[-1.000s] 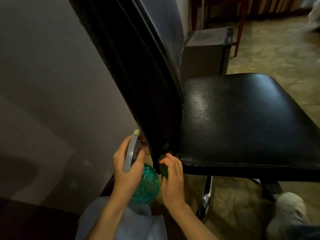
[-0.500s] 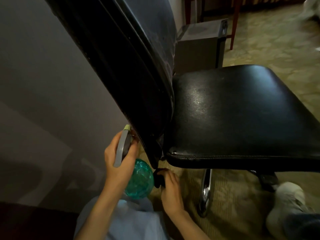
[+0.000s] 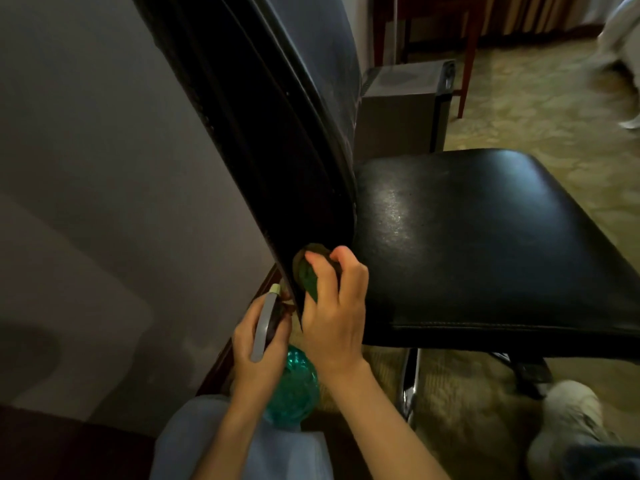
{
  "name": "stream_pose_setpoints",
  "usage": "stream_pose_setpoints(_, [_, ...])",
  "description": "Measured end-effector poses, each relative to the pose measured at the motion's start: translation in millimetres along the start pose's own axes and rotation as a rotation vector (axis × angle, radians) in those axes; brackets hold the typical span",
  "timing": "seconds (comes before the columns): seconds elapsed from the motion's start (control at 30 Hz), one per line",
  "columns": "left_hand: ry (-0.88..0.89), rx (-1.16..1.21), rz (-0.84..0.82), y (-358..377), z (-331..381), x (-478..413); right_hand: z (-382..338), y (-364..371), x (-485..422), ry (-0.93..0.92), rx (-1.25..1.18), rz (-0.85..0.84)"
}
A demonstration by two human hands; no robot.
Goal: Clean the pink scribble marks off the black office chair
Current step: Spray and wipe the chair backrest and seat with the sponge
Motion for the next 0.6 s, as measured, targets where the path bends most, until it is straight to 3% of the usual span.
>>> stream_pose_setpoints(0.2, [-0.005, -0.027, 0.032, 2, -8, -2, 15, 12, 25, 0.065, 0.081, 0.007])
stream_pose_setpoints(0.5, [-0.058, -0.038, 0.072, 7, -14, -2, 26, 1, 44, 0.172, 0.157, -0.264])
stream_pose_setpoints(0.6, [-0.059, -0.016, 0.085, 8, -9, 0, 32, -17, 60, 0.302, 0.11, -0.292])
Point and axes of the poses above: each hand's wrist, its own x-axis away from the middle knuckle, its own y-axis out of the palm, z = x × y, the point moved 1 cm from there along -x, towards the middle knuckle, and after that the axes turned 11 degrees about -x, right-handed, at the moved point
